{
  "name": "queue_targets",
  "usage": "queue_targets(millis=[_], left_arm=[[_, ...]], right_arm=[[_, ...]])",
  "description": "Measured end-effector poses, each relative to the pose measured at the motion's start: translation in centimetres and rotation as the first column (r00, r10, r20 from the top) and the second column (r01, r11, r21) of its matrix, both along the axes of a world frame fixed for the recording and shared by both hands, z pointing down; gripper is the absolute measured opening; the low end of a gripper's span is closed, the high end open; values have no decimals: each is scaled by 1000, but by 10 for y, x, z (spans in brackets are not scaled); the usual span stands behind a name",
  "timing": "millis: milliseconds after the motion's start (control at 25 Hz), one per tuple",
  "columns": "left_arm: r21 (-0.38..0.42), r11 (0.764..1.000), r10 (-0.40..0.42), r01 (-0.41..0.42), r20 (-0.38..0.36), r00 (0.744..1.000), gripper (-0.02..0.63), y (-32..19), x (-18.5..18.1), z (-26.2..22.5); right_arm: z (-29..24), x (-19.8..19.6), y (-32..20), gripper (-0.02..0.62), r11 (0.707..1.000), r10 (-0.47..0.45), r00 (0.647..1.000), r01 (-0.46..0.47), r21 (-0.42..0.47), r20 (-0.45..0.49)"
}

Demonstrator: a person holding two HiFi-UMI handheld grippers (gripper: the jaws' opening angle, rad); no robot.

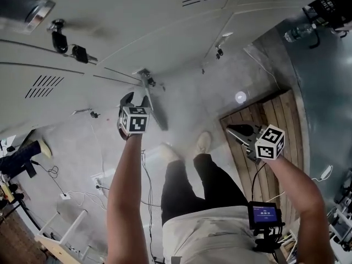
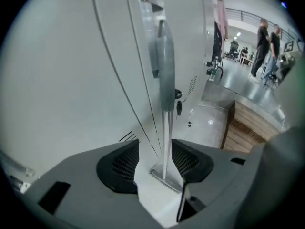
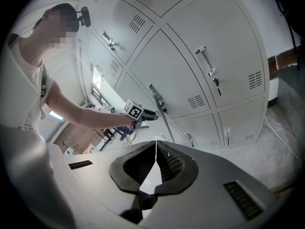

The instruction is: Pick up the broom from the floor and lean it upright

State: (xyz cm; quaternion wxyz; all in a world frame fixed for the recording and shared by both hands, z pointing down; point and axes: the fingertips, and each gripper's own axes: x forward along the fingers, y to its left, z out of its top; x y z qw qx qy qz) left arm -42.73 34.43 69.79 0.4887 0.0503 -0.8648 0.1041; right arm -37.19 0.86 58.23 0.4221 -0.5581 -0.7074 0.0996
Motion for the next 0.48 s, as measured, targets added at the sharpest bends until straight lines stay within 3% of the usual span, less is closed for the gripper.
queue_targets(millis=[240, 400, 480], left_arm=[[182, 981, -74, 66, 34, 997, 209, -7, 75, -61], [351, 935, -122, 54, 174, 977, 197, -28, 113, -133], [405, 913, -155, 42, 249, 956, 145, -38, 130, -172]], right_arm=[[-41, -4, 25, 17, 998, -17, 999, 20, -55, 44], [-86, -8, 46, 17, 993, -31, 995, 42, -114, 93], [-108, -8, 50, 17, 990, -38, 992, 54, -132, 120]])
